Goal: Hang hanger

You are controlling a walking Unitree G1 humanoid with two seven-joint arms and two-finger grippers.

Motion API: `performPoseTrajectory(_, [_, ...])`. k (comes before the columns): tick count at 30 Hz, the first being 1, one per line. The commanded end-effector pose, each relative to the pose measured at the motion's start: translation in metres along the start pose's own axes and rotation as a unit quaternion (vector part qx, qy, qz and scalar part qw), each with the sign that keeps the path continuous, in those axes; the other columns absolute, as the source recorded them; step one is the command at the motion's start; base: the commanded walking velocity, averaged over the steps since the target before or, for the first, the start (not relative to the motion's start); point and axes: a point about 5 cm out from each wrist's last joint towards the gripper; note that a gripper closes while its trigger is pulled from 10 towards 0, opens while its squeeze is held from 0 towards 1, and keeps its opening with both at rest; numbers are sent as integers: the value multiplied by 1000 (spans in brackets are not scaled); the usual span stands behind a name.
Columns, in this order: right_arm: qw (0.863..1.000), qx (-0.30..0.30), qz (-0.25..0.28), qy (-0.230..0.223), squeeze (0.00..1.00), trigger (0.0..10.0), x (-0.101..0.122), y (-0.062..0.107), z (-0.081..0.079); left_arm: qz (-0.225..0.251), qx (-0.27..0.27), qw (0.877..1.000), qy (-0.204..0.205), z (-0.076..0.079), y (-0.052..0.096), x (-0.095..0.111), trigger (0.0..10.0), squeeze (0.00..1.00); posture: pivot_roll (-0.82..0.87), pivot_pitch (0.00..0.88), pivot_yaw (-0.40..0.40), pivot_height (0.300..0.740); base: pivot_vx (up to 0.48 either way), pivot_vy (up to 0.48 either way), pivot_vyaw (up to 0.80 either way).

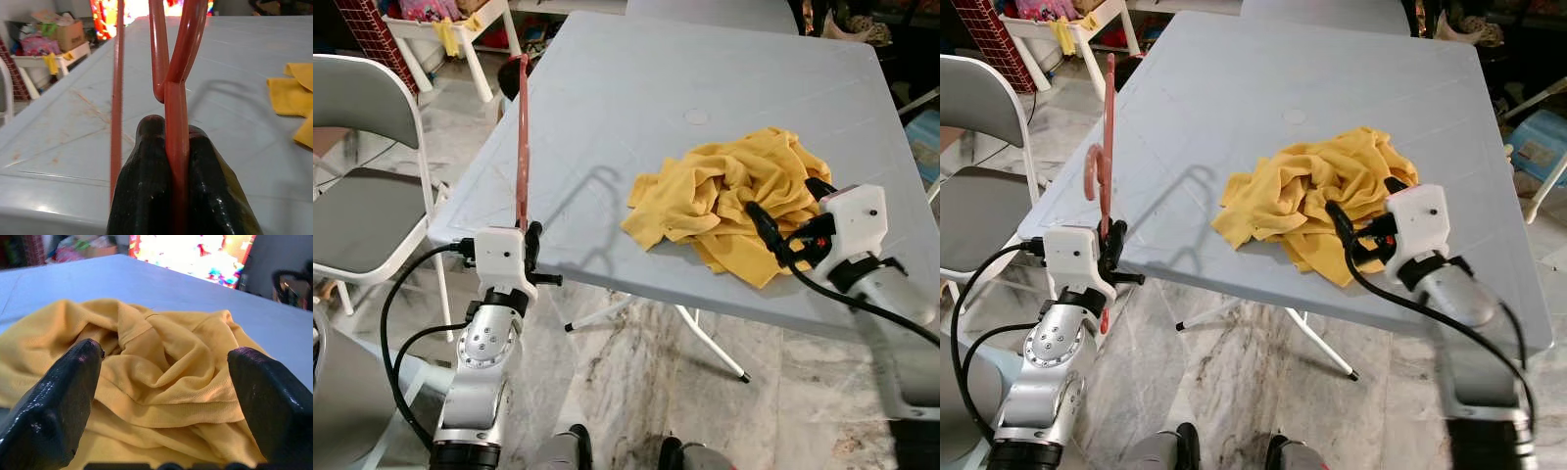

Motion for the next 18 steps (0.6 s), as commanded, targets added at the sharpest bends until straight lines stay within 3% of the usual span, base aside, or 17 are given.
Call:
performPoseTrajectory(1, [998, -46, 1, -44, 0, 10000, -3, 5, -6, -35, -41, 999, -3, 5, 8, -15, 10000, 0, -75, 179, 32, 740, 0, 0, 0])
performPoseTrajectory(4, [996, -58, -2, -66, 0, 10000, -7, 7, -17, -30, -54, 998, -6, 5, 9, -14, 10000, 0, -73, 180, 34, 740, 0, 0, 0])
performPoseTrajectory(8, [995, -59, -17, -83, 0, 10000, -16, 11, -45, -4, -65, 998, -7, 12, 8, -7, 10000, 0, -71, 181, 34, 740, 0, 0, 0])
performPoseTrajectory(15, [994, -65, -17, -91, 0, 10000, -14, 12, -51, 14, -68, 997, -19, 17, 6, 0, 10000, 0, -68, 185, 32, 740, 0, 0, 0])
performPoseTrajectory(18, [990, -98, -4, -101, 0, 10000, -8, 15, -45, 9, -47, 998, -35, 11, 8, 0, 10000, 0, -73, 198, 34, 740, 0, 0, 0])
Point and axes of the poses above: a point about 5 cm out from each wrist's last joint towards the gripper, its own y axis pointing back from the gripper into the wrist, its own x axis along the axis of the wrist's last joint, z = x × y, and after that the axes turned 4 degrees about y, right-handed
